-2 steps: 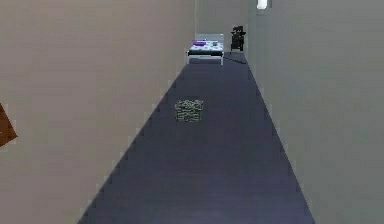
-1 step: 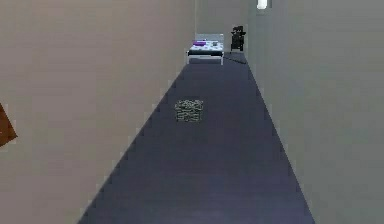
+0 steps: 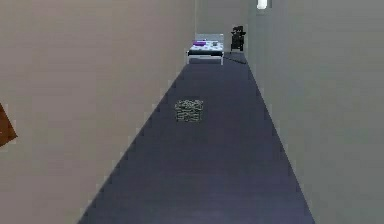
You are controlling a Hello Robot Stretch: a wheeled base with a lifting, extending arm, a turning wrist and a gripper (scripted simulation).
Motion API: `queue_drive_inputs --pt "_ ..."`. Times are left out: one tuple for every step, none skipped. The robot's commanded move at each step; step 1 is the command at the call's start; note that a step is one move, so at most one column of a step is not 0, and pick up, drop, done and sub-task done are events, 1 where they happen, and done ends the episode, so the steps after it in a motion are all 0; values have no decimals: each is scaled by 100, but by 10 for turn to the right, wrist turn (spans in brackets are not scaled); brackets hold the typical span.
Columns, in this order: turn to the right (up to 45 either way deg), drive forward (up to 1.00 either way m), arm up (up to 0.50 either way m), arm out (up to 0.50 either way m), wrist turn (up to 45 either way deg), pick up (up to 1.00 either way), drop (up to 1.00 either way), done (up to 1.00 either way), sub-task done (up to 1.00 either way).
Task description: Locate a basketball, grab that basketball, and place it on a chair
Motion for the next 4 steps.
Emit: queue_drive_inputs --pt "0 0 0 0 450 0 0 0 0" --pt "0 0 0 0 240 0 0 0 0" --pt "0 0 -16 0 0 0 0 0 0" --pt "0 0 0 0 0 100 0 0 0"
